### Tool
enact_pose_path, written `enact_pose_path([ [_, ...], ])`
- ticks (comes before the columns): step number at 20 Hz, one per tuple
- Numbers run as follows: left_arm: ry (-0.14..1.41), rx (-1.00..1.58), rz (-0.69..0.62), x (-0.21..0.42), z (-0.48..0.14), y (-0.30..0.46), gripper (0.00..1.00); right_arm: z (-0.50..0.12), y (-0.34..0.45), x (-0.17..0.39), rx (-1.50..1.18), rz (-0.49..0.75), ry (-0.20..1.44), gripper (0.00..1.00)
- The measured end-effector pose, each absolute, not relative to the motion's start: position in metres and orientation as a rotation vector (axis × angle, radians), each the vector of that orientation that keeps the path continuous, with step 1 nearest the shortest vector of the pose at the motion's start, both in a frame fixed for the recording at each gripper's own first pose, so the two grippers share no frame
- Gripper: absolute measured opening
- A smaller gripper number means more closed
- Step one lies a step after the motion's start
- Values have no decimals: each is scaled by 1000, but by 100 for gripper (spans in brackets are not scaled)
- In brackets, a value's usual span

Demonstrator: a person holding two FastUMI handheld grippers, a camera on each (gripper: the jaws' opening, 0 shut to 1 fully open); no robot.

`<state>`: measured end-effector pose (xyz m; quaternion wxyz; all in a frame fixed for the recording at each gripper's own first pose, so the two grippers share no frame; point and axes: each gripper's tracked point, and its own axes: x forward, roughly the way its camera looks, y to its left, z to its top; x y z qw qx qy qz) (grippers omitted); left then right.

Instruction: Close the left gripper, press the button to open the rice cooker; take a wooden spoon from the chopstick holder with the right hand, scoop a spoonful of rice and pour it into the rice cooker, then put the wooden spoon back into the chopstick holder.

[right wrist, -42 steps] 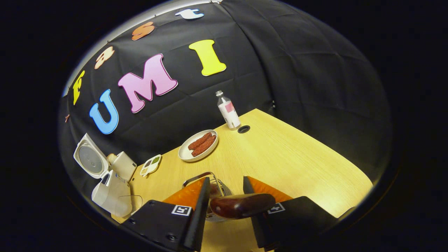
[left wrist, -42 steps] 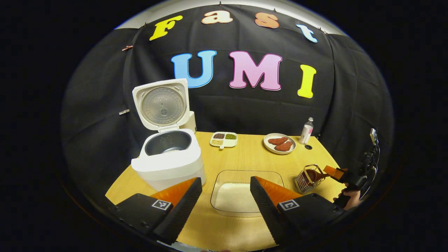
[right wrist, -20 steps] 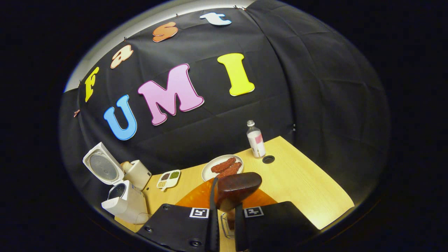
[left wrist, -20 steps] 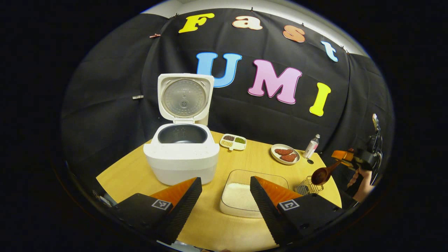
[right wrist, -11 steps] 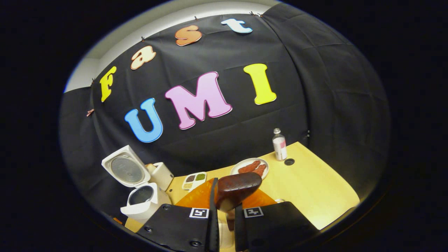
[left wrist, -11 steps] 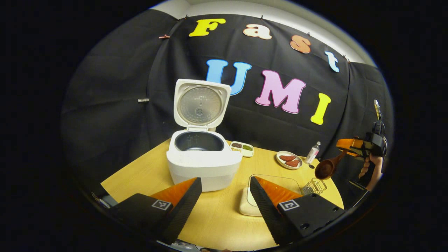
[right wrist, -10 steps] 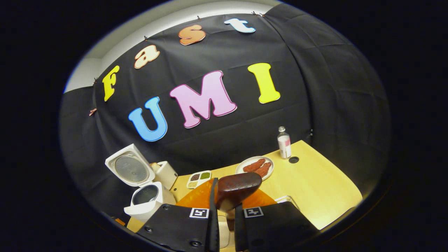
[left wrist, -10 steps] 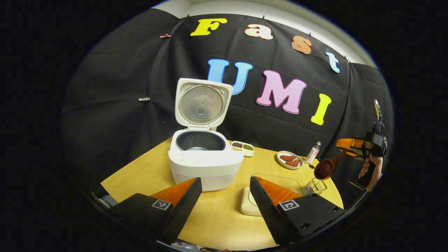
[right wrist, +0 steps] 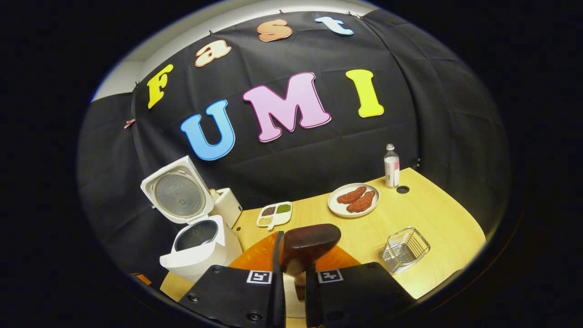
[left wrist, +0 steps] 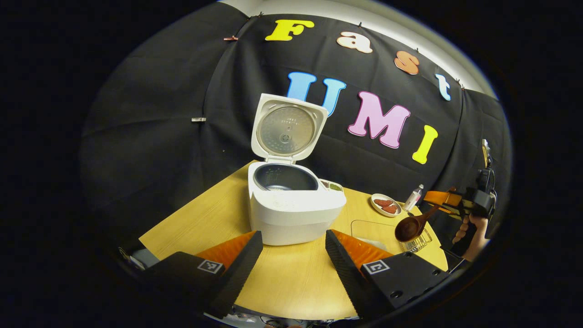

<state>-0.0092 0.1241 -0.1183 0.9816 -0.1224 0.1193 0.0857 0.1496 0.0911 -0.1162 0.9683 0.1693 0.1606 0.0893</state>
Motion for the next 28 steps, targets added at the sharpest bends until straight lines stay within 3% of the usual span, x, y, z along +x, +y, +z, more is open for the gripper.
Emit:
enact_pose_path([
  [4,269,-229,160,-7,-135,142,96,-164,113,153,284,168,359,21],
  [5,268,-224,156,-4,-139,146,96,-173,119,154,274,170,358,17],
  [6,264,-226,151,-2,-144,149,95,-180,122,157,253,164,353,21],
  [13,280,-308,129,10,-166,147,96,-213,151,155,201,174,398,22],
  [23,278,-321,149,9,-162,151,95,-223,201,127,459,208,598,21],
  [28,264,-302,164,9,-154,155,96,-215,188,126,623,181,666,21],
])
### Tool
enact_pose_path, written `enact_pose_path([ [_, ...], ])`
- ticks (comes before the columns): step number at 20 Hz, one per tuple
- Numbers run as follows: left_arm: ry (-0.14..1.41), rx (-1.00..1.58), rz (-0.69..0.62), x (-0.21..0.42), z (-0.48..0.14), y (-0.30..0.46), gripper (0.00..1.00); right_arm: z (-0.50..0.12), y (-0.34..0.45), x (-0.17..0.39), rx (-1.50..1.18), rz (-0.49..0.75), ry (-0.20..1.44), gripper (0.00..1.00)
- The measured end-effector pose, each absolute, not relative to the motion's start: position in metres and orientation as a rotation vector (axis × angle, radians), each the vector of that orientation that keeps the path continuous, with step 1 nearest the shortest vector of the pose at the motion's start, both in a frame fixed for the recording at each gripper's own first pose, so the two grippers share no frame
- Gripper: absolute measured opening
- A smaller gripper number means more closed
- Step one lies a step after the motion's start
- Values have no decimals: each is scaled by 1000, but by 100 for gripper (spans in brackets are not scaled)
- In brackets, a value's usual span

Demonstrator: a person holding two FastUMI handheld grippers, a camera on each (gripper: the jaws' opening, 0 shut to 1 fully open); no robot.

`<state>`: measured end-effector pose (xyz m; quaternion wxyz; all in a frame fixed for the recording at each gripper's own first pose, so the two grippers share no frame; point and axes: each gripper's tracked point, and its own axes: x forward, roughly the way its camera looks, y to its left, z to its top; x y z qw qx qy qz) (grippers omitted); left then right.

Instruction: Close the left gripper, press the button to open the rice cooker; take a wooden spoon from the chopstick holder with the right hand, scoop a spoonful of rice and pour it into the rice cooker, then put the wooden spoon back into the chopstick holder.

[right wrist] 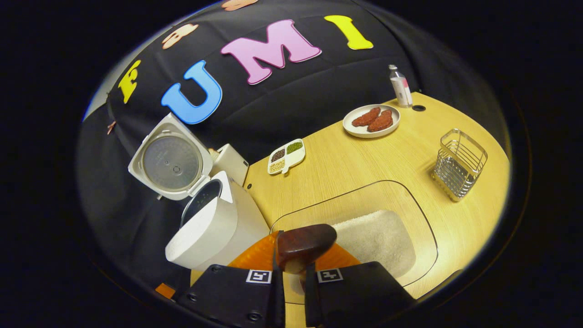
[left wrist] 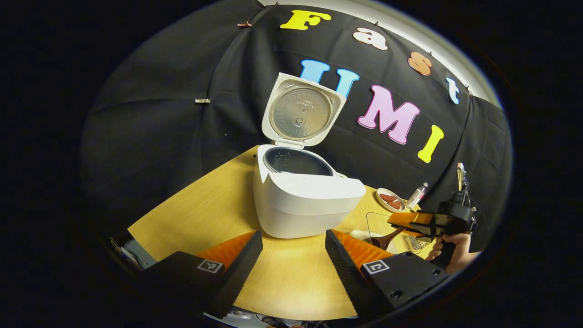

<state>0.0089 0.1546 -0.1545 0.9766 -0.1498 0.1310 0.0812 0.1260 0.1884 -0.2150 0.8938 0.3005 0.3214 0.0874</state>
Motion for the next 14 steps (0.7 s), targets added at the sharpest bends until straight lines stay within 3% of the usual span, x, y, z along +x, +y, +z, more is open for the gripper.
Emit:
enact_pose_path([
  [4,246,-303,156,14,-145,150,96,-205,168,128,784,131,699,21],
  [14,242,-292,93,18,-136,132,96,-173,108,130,905,30,662,21],
])
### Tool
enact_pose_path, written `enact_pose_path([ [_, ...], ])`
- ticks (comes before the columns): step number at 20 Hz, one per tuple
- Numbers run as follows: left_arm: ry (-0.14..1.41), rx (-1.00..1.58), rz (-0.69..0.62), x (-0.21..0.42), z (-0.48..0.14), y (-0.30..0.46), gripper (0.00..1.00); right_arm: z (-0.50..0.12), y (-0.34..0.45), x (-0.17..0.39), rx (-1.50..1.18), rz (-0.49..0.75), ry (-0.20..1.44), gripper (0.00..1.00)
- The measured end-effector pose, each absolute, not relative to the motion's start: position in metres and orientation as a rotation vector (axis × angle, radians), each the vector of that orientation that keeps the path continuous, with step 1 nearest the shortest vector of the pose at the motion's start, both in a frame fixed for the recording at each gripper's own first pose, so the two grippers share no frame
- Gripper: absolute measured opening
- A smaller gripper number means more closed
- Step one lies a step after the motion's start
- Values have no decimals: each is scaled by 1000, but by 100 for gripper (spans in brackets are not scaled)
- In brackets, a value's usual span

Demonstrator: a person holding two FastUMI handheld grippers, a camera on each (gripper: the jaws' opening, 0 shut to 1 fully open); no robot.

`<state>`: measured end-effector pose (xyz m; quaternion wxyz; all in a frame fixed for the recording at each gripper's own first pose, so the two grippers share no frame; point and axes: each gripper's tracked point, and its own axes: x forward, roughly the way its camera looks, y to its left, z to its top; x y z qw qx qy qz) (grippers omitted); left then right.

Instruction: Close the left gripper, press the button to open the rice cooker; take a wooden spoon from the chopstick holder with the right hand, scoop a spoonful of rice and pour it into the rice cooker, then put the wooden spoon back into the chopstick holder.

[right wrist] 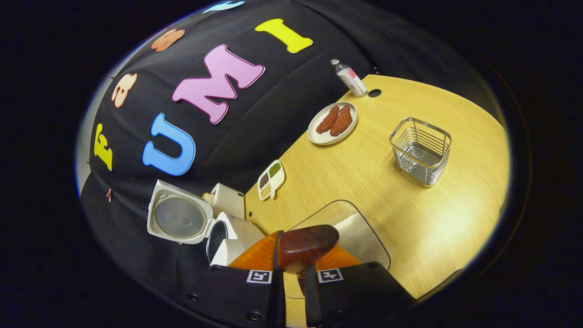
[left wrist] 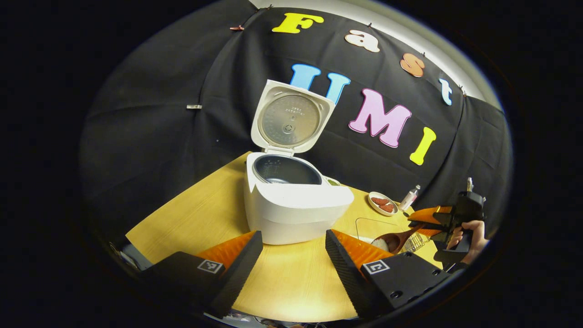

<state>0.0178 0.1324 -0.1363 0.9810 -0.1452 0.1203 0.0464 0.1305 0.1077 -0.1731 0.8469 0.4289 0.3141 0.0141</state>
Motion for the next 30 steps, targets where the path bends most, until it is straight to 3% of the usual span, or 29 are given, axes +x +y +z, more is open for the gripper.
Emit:
enact_pose_path([
  [13,225,-276,54,23,-122,123,96,-90,105,163,1134,53,580,21],
  [30,220,-338,154,16,-122,185,96,-28,255,236,1218,202,599,21],
])
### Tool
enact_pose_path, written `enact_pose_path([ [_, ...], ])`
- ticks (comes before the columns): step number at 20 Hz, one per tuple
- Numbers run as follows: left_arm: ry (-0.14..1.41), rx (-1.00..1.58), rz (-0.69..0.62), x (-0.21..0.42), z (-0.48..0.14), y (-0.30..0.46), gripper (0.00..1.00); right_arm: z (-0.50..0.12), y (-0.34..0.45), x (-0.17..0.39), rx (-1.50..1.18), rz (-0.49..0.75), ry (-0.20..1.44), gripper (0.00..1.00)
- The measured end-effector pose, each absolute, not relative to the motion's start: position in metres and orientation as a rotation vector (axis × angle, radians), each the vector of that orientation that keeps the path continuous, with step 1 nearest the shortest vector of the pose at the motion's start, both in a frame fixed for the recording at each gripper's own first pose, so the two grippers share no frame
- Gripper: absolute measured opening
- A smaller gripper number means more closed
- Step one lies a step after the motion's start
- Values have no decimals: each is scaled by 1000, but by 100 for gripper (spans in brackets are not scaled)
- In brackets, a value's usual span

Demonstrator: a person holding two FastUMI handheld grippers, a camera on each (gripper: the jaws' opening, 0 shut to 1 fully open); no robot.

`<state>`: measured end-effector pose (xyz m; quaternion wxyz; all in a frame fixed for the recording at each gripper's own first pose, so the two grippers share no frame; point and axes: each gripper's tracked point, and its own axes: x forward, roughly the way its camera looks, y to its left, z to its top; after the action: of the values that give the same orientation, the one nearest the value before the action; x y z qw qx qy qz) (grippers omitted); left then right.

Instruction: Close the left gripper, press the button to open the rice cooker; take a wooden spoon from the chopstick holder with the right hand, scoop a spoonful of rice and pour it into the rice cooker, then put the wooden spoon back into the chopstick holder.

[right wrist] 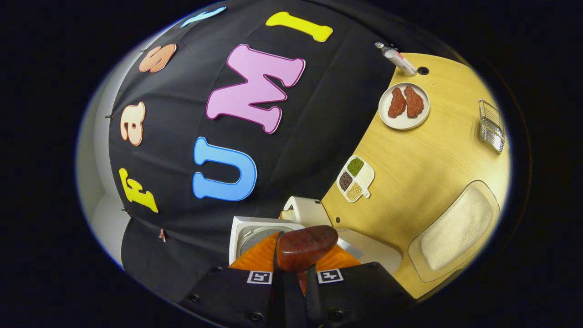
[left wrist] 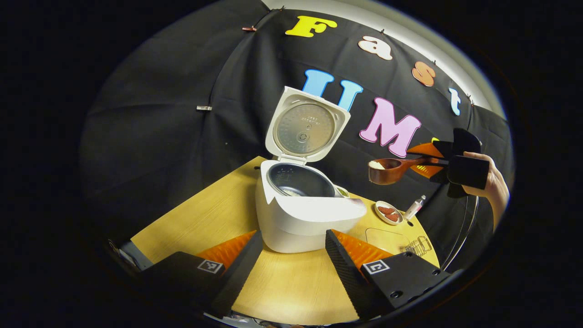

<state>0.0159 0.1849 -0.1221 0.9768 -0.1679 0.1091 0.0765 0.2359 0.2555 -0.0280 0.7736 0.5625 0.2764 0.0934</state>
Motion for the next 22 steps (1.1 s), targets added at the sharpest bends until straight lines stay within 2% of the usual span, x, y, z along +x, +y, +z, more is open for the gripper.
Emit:
enact_pose_path([
  [4,194,-381,181,12,-110,205,96,-31,302,254,1124,238,582,21],
  [12,174,-395,200,4,-107,233,95,-33,381,279,668,356,423,21],
  [22,152,-429,222,-3,-101,245,96,-35,433,286,289,482,277,21],
])
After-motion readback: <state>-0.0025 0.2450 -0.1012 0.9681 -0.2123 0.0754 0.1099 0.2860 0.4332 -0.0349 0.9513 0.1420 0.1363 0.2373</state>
